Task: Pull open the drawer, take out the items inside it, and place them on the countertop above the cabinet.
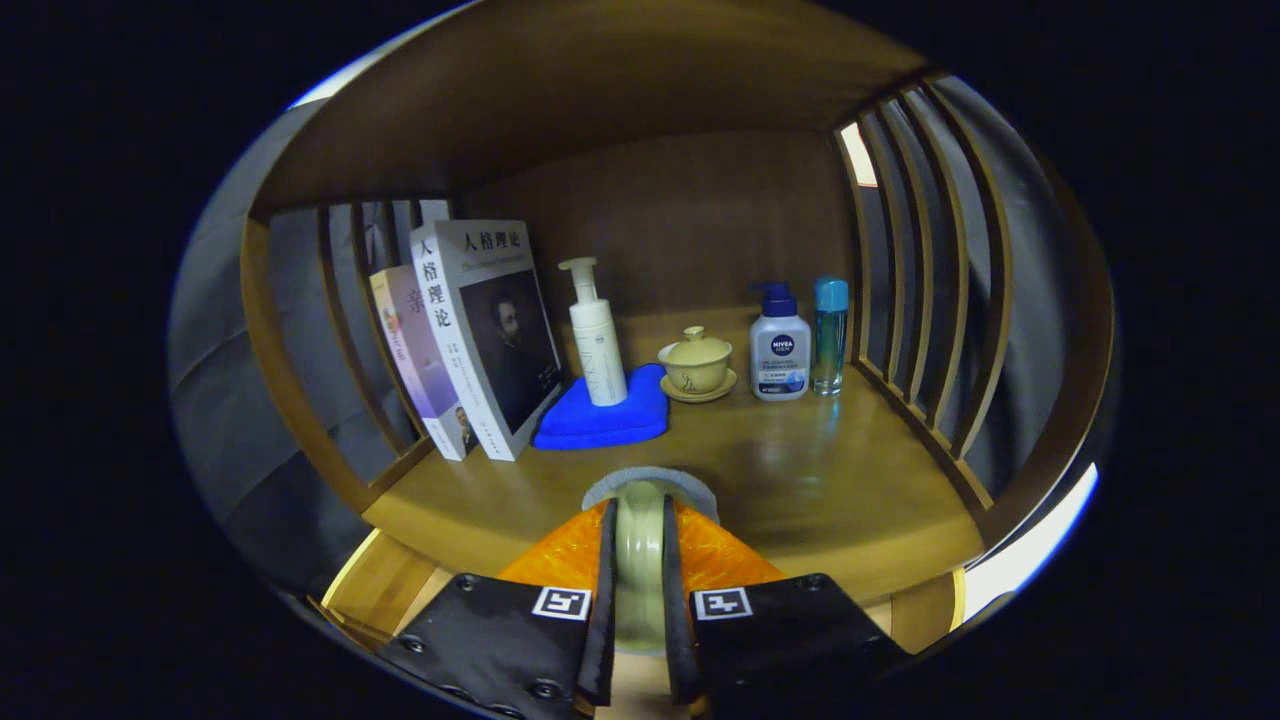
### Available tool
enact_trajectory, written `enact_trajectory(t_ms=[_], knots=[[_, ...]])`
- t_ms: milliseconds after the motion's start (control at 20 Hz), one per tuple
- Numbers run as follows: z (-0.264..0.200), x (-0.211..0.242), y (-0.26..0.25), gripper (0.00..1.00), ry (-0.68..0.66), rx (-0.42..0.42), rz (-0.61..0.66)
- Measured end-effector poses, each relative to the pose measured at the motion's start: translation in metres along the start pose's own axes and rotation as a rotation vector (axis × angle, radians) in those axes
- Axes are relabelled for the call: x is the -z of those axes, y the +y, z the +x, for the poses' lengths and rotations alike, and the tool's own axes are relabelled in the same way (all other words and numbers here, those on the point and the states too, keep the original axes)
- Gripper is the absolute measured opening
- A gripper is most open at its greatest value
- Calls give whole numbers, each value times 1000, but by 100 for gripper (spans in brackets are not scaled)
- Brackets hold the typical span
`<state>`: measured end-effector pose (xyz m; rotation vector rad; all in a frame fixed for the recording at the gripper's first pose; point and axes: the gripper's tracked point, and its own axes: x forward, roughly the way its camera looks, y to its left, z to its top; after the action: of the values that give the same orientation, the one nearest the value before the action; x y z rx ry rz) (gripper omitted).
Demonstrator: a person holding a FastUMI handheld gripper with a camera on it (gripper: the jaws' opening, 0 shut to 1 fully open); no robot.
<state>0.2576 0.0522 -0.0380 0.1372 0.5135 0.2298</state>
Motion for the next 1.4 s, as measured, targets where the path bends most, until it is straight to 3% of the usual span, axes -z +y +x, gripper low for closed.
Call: enact_trajectory(t_ms=[300, 700, 850, 1150, 1400], knots=[[30, -10, -10, 24, -20, 43, 2], [15, -26, -2, 99, -138, 81, -73], [-15, -30, 13, 98, -185, 50, -81], [-92, -16, 35, 98, -284, 5, -223], [-145, -3, 43, 100, -371, -5, -225]])
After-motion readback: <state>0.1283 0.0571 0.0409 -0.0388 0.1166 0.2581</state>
